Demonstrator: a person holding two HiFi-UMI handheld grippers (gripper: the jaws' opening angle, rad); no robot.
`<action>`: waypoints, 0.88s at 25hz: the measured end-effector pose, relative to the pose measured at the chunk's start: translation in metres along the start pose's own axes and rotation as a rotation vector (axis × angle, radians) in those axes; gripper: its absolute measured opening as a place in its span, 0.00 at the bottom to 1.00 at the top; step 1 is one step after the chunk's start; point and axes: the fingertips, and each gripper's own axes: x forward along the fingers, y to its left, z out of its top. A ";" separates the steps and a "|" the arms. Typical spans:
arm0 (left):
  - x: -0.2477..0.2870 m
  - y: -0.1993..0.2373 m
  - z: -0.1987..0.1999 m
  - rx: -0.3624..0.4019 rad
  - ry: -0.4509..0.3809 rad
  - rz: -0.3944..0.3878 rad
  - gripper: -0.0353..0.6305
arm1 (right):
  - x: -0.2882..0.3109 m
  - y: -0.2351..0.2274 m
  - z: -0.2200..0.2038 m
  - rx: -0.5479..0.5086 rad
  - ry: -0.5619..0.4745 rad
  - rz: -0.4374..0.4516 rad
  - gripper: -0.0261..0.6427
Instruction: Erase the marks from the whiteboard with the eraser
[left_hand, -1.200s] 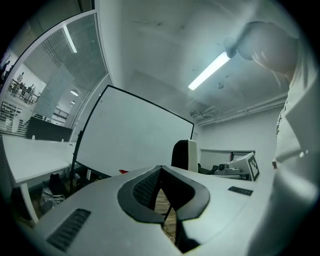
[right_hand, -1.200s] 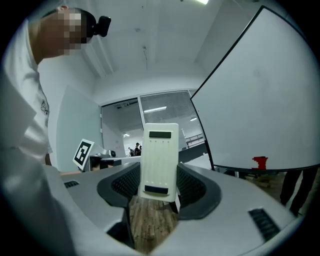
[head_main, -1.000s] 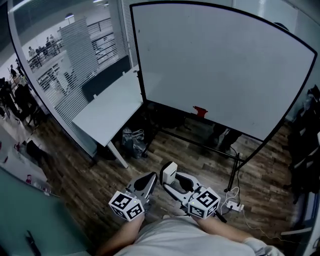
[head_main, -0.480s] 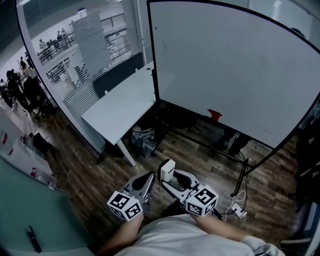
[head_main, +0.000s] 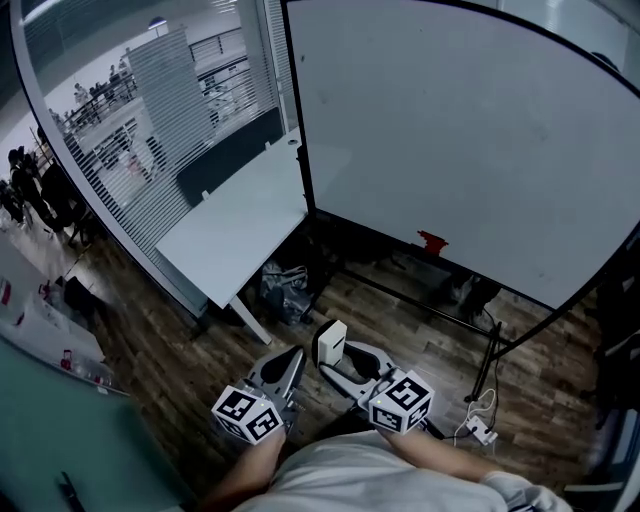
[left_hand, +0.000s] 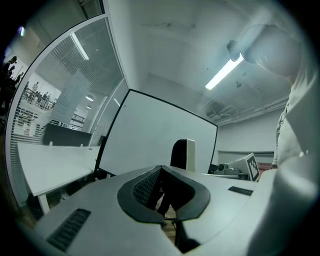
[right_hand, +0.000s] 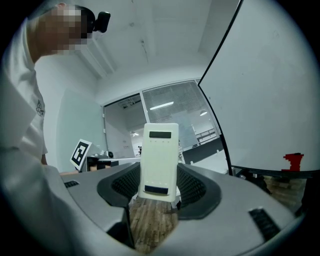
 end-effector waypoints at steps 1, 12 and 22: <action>0.008 0.005 0.001 -0.001 0.001 0.000 0.06 | 0.004 -0.008 0.001 -0.001 0.003 -0.002 0.39; 0.123 0.065 0.026 -0.007 0.020 0.015 0.06 | 0.052 -0.125 0.042 -0.009 0.016 0.012 0.39; 0.216 0.103 0.034 -0.018 0.043 -0.020 0.06 | 0.070 -0.225 0.073 -0.008 0.008 -0.045 0.39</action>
